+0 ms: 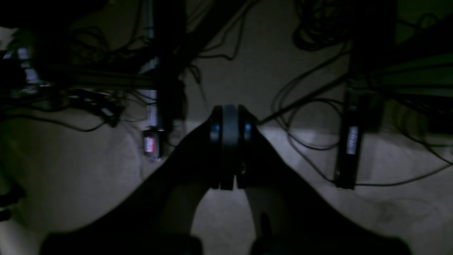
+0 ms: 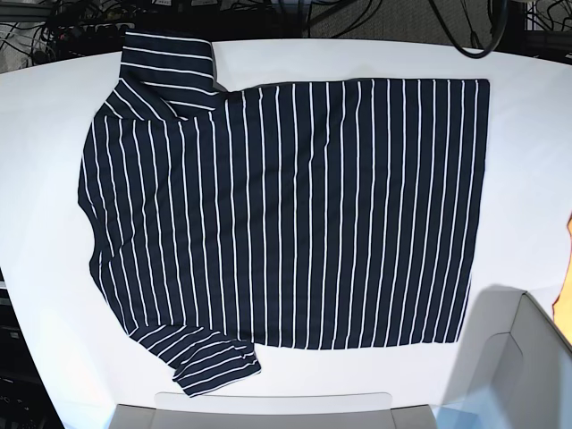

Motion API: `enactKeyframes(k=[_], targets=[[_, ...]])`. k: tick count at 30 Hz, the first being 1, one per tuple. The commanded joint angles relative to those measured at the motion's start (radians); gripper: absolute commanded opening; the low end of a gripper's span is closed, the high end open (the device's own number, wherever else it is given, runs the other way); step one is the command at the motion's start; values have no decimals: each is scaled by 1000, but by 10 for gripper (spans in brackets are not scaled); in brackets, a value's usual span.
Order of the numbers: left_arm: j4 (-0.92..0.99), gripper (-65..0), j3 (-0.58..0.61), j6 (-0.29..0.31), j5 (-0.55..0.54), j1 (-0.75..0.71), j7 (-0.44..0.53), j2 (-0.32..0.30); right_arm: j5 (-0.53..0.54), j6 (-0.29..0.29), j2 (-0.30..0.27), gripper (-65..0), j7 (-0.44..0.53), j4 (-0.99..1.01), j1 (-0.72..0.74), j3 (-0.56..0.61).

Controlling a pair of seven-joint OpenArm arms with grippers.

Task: Fold the T-shirt properly
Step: 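Lower both grippers toward the shirt's shoulder corners by the collar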

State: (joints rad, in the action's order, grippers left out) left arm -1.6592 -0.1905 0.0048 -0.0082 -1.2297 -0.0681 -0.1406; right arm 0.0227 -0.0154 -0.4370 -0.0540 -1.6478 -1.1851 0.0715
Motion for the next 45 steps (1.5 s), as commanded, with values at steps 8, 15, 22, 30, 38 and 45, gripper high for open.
enactKeyframes(k=[8, 15, 22, 30, 38, 45], targets=[[-252, -649, -194, -7, 0, -46, -2, 72, 33, 7, 4, -650, 32, -317, -51, -166], [-384, -649, -337, -7, 0, 34, 1, 80, 33, 7, 5, -650, 39, -423, 37, -217], [-385, -649, -427, -7, 1, 190, -2, 138, 33, 7, 27, -650, 39, -423, 175, -207], [-388, -649, -427, -7, 1, 342, -2, 144, 32, 7, 20, -650, 33, -424, 282, -207], [-396, -649, -337, -6, 1, 554, 0, 140, 35, 7, 51, -650, 32, -424, 394, -192], [-396, -647, -286, -4, 1, 727, -35, 144, 35, 7, 63, -638, 32, -424, 483, -111]])
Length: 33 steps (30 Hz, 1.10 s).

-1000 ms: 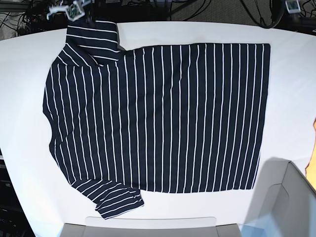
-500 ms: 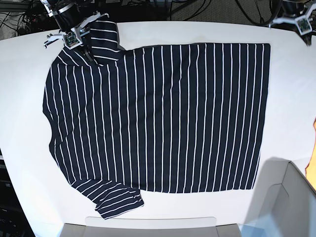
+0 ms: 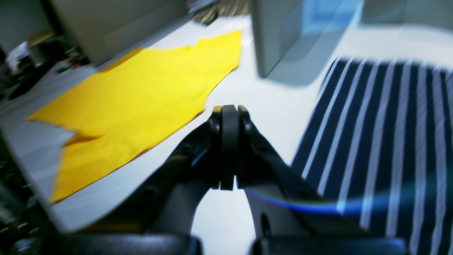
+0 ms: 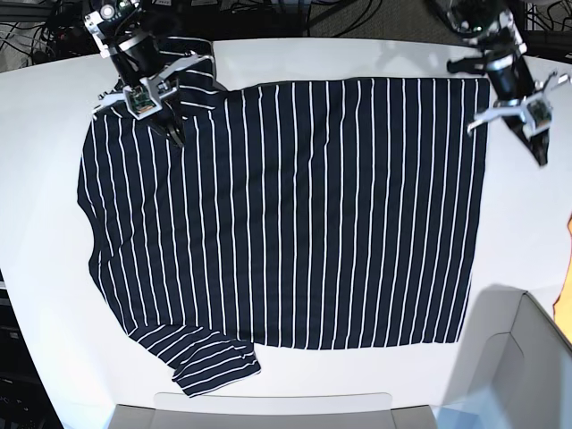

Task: Fold the T-shirt properly
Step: 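Lower both grippers toward the shirt's shoulder corners by the collar, then grasp the shirt's shoulder edges with the left and right grippers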

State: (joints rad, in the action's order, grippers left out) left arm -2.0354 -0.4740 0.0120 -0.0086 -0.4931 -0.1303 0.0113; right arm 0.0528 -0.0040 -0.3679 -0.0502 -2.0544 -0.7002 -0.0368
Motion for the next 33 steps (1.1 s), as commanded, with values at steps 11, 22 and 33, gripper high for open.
enactKeyframes(k=[11, 22, 33], targets=[[-20, -518, 177, 247, 3, 3, -73, -162, 5, 3, 42, -447, -7, -16, 15, 76], [-20, -502, 277, 250, 3, -16, -122, -412, 45, 3, 177, -413, 237, -16, -214, -33], [-15, -500, 272, 250, 3, 52, -259, -521, 166, 5, 211, -412, 249, -16, -315, -105]])
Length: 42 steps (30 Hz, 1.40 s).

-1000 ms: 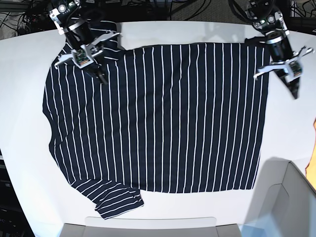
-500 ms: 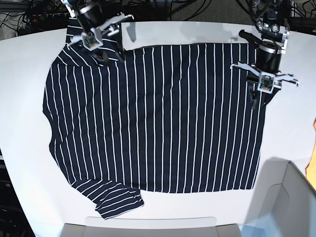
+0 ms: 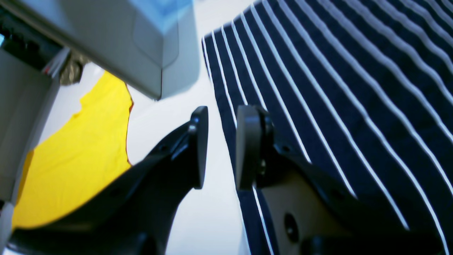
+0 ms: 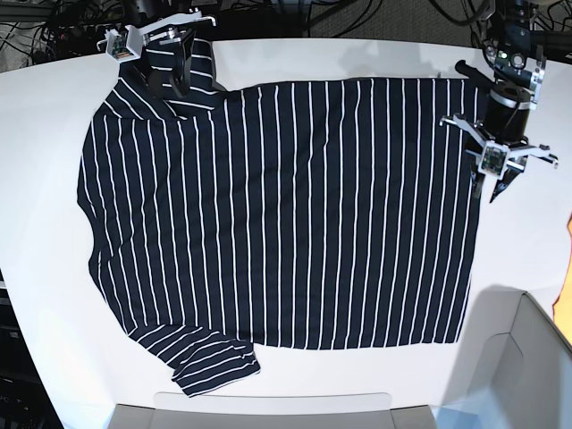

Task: Fold the T-shirt properly
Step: 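Grasp the shirt's shoulder edges with the left and right grippers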

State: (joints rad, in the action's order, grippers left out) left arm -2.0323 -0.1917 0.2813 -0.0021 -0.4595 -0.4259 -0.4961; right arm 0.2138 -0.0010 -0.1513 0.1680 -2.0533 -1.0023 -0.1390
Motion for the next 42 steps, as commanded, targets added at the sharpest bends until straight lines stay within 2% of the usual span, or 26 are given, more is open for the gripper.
enactKeyframes(k=[1, 7, 9, 11, 15, 18, 23, 27, 30, 32, 38, 42], targets=[[-17, -500, -10, -18, -3, 40, 37, -14, 5, 2, -8, -412, 31, -17, -11, 0], [-9, -500, 5, -18, 24, 46, 38, -17, 11, -1, -86, -412, 28, -16, -10, -4], [-21, -500, 70, -18, 57, 52, 40, -22, 16, -1, -106, -412, 28, -16, -11, -12], [-23, -500, 79, -21, 58, 58, 34, -31, 60, -3, -126, -412, 28, -16, -14, -50], [-23, -501, 24, -21, 1, 71, 31, 57, 227, -1, -153, -412, -55, -5, -16, -161], [-23, -501, 18, -21, -5, 20, 37, 129, 359, 2, -187, -412, -166, 26, -16, -268], [-23, -501, 21, -21, -5, -23, 37, 225, 471, 3, -218, -412, -273, 104, -16, -359], [-23, -501, 21, -21, -5, -32, 35, 259, 563, 5, -247, -412, -315, 196, -13, -360], [-23, -501, 21, -21, -5, -29, 31, 265, 577, 80, -248, -412, -319, 253, 17, -336], [-23, -501, 21, -21, -5, -29, 31, 265, 579, 108, -248, -412, -339, 299, 50, -314], [-23, -501, 21, -21, -5, -28, 31, 265, 576, 115, -248, -412, -381, 395, 130, -230], [-23, -500, 21, -21, -5, -32, 31, 265, 580, 115, -247, -412, -382, 418, 133, -225]])
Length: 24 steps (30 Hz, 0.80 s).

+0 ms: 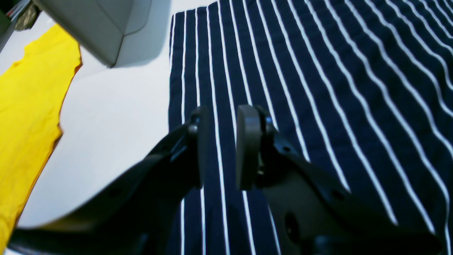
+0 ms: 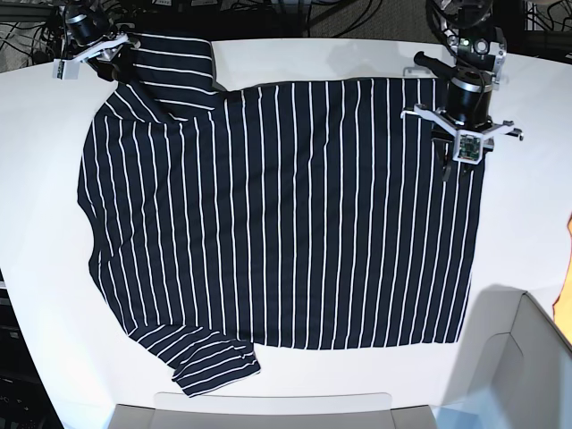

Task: Fold the T-shirt properly
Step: 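Grasp the shirt's shoulder edges with the left and right grippers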

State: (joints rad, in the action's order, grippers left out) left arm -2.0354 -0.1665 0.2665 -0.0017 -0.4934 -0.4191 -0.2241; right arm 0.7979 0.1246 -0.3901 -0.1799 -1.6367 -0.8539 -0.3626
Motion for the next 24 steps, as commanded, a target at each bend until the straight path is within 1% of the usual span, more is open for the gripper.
enactKeyframes(k=[1, 4, 5, 7, 9, 11, 15, 17, 18, 21, 22, 24], targets=[[-20, -500, -5, -6, -5, 2, 24, -7, -4, -10, -8, -412, -34, 10, -15, -2], [-20, -500, -6, -6, -5, 2, 24, -7, 4, -10, -8, -412, -37, 22, -15, 10], [-20, -500, -6, -6, -5, 2, 24, -7, 24, -7, -7, -412, -39, 22, -17, 35], [-20, -500, -6, -6, -5, 3, 24, -7, 84, 28, -10, -412, -39, 22, -21, 106], [-20, -500, -6, -8, -5, 2, 24, -5, 122, 51, -13, -413, -39, 23, -21, 162], [-20, -500, -6, -9, -5, 2, 24, -5, 128, 51, -8, -413, -39, 23, -18, 196], [-20, -500, -8, -11, -8, -1, 24, -5, 147, 54, -7, -413, -39, 20, -12, 199], [-20, -499, -12, -11, -39, -9, 22, -5, 160, 54, -16, -413, -36, 22, -11, 196], [-18, -499, -17, -11, -82, -11, 22, -5, 163, 54, -17, -413, -36, 22, -9, 195], [-14, -498, -110, -11, -320, -15, 10, -7, 163, 54, -36, -413, -37, 19, -1, 178], [-14, -498, -147, -11, -416, -15, -22, -10, 163, 54, -39, -413, -37, 20, -1, 176], [-11, -486, -241, -11, -625, -12, -131, -16, 163, 54, -42, -413, -37, 20, 6, 176]])
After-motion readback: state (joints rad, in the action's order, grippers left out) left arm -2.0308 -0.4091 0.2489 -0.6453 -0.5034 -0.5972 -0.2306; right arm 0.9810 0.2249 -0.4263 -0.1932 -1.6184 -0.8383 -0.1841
